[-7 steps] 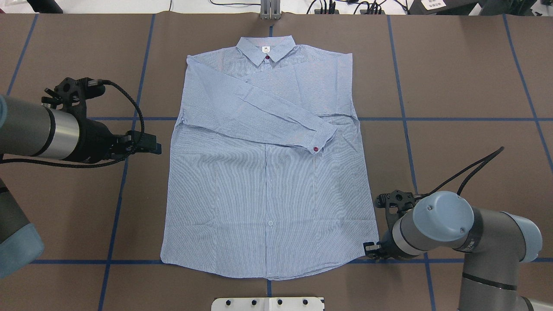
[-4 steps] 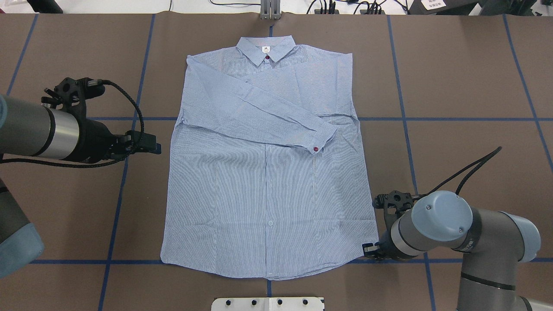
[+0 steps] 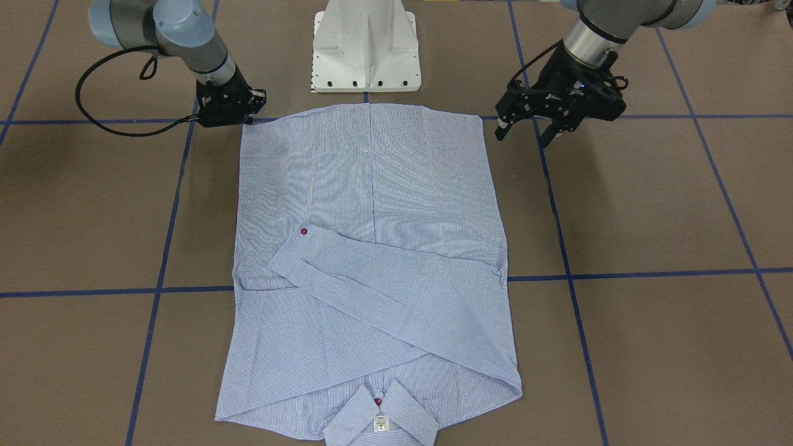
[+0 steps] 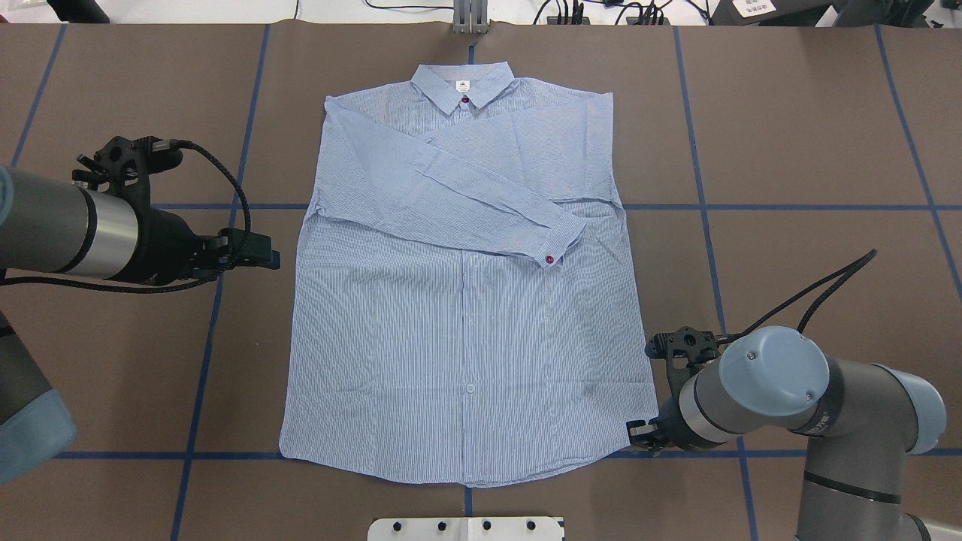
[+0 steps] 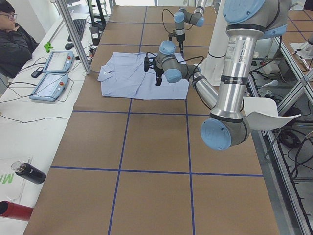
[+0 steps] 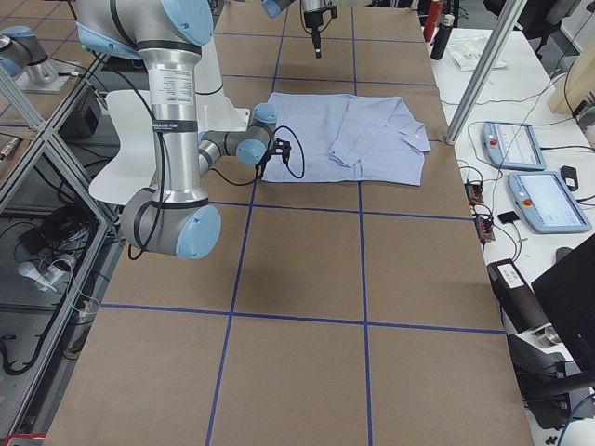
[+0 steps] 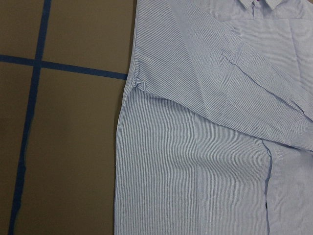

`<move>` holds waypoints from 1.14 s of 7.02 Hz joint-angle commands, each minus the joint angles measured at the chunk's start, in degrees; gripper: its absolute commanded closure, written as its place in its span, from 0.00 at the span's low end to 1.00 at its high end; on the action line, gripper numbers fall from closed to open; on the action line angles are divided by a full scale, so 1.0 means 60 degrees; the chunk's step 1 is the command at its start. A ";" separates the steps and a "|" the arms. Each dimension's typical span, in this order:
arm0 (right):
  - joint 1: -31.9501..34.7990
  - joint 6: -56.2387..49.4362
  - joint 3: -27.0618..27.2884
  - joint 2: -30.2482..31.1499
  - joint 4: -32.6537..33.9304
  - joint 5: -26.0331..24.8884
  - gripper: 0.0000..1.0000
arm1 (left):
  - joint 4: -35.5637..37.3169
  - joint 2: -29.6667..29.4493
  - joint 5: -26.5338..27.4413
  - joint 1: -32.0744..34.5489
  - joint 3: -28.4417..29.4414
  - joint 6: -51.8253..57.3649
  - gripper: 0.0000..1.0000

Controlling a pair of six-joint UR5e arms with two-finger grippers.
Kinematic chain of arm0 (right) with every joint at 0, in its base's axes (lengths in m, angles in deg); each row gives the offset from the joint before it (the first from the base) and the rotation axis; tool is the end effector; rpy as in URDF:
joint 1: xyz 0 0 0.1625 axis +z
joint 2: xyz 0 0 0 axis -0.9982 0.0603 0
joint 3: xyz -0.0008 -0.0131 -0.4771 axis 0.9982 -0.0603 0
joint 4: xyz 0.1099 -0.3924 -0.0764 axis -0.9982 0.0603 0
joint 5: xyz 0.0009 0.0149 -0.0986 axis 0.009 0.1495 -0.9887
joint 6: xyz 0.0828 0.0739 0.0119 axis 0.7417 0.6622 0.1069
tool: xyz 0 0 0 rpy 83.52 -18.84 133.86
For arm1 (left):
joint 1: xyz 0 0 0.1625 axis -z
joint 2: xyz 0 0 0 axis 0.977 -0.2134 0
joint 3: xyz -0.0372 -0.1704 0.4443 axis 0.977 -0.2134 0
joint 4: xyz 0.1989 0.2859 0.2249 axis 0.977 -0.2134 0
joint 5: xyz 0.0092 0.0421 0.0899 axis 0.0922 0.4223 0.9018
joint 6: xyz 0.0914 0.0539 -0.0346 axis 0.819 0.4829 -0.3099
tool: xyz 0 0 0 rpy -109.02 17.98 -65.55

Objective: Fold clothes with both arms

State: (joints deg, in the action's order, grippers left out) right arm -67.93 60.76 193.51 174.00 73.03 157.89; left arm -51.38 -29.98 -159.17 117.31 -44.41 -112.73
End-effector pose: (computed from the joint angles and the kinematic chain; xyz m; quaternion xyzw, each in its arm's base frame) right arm -0.4617 -0.2514 0.4400 -0.0577 -0.4126 -0.0564 0.9074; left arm 0.3374 -0.3951 0.3467 0.0732 0.5242 -0.0809 0.8446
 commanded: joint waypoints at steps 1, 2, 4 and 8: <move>0.0264 0.0000 0.0112 -0.0011 -0.0037 0.0185 1.00 | -0.0034 0.0308 0.0330 -0.0799 -0.0021 -0.1183 0.00; 0.0295 0.0000 0.0068 0.0018 -0.0022 0.0187 1.00 | -0.0034 0.0252 0.0653 -0.1355 -0.0007 -0.1856 0.00; 0.0689 -0.0087 -0.0063 0.0033 0.0007 0.0187 1.00 | -0.0034 0.0222 0.0773 -0.1448 -0.0021 -0.1936 0.00; 0.0575 -0.0161 -0.0617 -0.0301 -0.0051 0.0172 0.49 | -0.0019 0.0046 0.1271 -0.1448 -0.0021 -0.1936 0.00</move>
State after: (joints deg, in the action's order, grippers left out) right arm -63.97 59.76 191.52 173.56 72.84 158.72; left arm -51.57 -29.64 -151.88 108.61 -44.60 -124.36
